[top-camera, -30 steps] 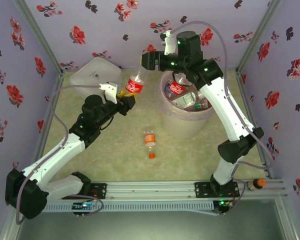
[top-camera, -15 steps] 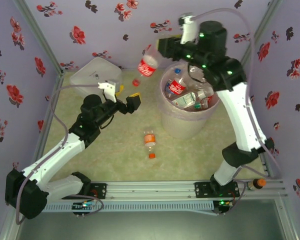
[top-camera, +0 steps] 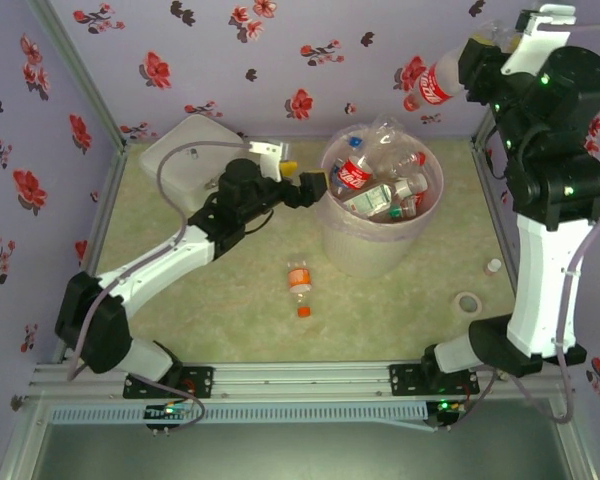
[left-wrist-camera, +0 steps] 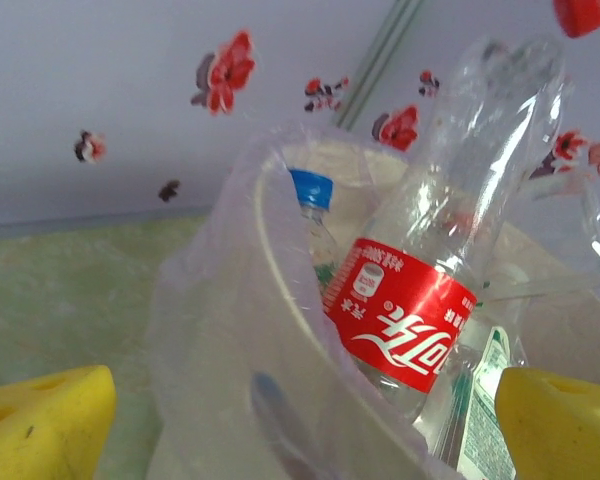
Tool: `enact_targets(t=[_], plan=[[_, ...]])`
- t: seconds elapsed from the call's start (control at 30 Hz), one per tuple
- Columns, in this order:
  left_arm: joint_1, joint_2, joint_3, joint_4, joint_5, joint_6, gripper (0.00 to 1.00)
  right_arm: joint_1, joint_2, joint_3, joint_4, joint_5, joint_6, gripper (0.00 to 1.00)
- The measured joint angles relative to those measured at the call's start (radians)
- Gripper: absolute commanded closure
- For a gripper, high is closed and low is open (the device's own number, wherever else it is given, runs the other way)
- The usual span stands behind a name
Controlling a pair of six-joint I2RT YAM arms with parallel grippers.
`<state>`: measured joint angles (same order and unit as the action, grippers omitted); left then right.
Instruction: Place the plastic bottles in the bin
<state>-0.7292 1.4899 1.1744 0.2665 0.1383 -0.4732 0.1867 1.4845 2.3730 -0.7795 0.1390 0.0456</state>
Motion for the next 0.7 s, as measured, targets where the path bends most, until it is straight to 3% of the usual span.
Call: enact_targets(t=[0.27,0.7], plan=[[-0.017,0.037,0.034,-0.069,-0.031,0.001,0.04,-0.085,0.162,-0.003,-0.132,-0.171,0.029,0.88],[-0.017,0.081,0.079,-0.068,-0.052,0.005,0.08,-0.091,0.212,-0.131,-0.122,-0.354,0.071,0.88]])
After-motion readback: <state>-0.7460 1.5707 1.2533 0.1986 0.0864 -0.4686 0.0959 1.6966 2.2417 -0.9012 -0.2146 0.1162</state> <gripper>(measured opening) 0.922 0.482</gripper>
